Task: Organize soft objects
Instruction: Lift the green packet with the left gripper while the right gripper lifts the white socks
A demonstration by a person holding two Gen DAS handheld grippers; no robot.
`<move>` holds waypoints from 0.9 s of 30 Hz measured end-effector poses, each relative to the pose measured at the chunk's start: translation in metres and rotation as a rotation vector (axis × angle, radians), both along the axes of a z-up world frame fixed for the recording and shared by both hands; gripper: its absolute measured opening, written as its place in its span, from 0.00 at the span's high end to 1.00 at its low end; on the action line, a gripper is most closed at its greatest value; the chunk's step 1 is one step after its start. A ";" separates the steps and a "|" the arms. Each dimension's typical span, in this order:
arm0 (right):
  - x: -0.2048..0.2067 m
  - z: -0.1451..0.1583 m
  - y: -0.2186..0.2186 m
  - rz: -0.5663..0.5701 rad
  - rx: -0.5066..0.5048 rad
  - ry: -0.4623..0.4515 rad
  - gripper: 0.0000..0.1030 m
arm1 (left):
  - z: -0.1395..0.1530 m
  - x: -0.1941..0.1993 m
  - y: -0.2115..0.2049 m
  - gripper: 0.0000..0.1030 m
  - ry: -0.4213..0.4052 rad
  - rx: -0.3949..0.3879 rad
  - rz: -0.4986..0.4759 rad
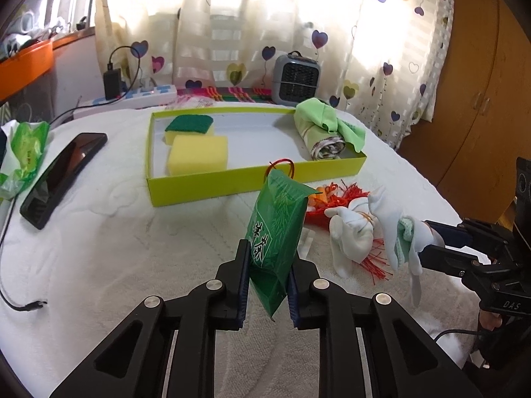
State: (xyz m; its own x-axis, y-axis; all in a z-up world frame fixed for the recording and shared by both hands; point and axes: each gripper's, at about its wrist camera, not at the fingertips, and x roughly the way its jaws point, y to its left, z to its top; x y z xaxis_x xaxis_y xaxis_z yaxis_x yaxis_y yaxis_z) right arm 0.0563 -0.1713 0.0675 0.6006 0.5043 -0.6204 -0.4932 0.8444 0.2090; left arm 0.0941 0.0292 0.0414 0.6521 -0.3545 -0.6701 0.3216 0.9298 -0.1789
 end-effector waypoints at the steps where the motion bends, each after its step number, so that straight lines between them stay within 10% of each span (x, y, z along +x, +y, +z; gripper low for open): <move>1: 0.000 0.001 0.001 0.002 0.001 -0.003 0.64 | 0.001 0.000 0.001 0.83 -0.001 0.002 0.003; 27: 0.017 0.023 0.003 -0.048 0.038 -0.064 0.64 | 0.028 0.004 0.013 0.85 -0.047 -0.019 0.039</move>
